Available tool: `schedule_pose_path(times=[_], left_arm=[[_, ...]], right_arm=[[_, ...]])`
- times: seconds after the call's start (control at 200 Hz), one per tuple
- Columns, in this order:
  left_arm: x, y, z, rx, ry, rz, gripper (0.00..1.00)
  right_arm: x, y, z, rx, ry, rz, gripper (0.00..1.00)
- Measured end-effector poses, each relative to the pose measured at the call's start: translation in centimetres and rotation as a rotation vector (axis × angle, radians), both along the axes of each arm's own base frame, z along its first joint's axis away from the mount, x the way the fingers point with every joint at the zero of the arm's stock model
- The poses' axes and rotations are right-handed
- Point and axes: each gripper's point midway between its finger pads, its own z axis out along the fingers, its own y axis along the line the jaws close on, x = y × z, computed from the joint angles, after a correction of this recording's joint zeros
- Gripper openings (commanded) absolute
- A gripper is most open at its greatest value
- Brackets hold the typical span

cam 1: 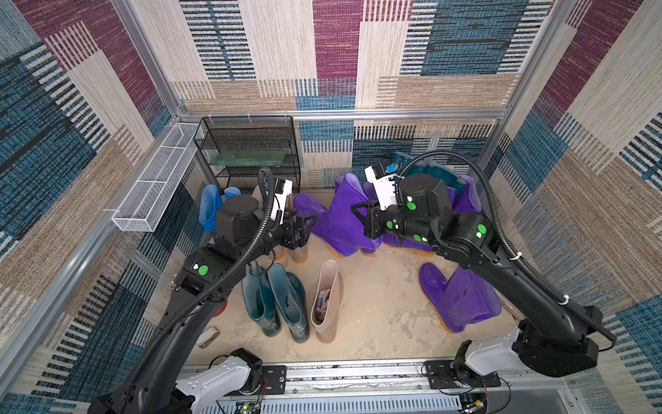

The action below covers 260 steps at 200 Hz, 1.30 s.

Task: Match and arrange rain boots in pairs
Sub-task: Adjust the rain boot.

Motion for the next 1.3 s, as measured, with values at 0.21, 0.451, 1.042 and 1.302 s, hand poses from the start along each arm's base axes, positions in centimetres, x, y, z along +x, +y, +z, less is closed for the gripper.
schedule_pose_path(times=[0.21,0.451,1.042,1.302], left_arm=[[-1.8,-1.5,1.2,0.017,-0.053,-0.114,0.86],[-2.9,-5.5,0.8,0.078,-0.117,-0.258,1.0],[4.9,-9.7,3.2,0.2,-0.549,0.103,0.85],[6.5,-9.6,4.5,0.252,-0.642,0.168,0.0]], right_arm=[[3.7,0.7,2.3,0.155,0.016,-0.057,0.0],[6.2,0.3,5.6,0.355,0.018,-0.102,0.0],[7.1,2.1,7.1,0.516,0.076,-0.071,0.0],[6.7,1.7,7.3,0.555,0.075,-0.074,0.36]])
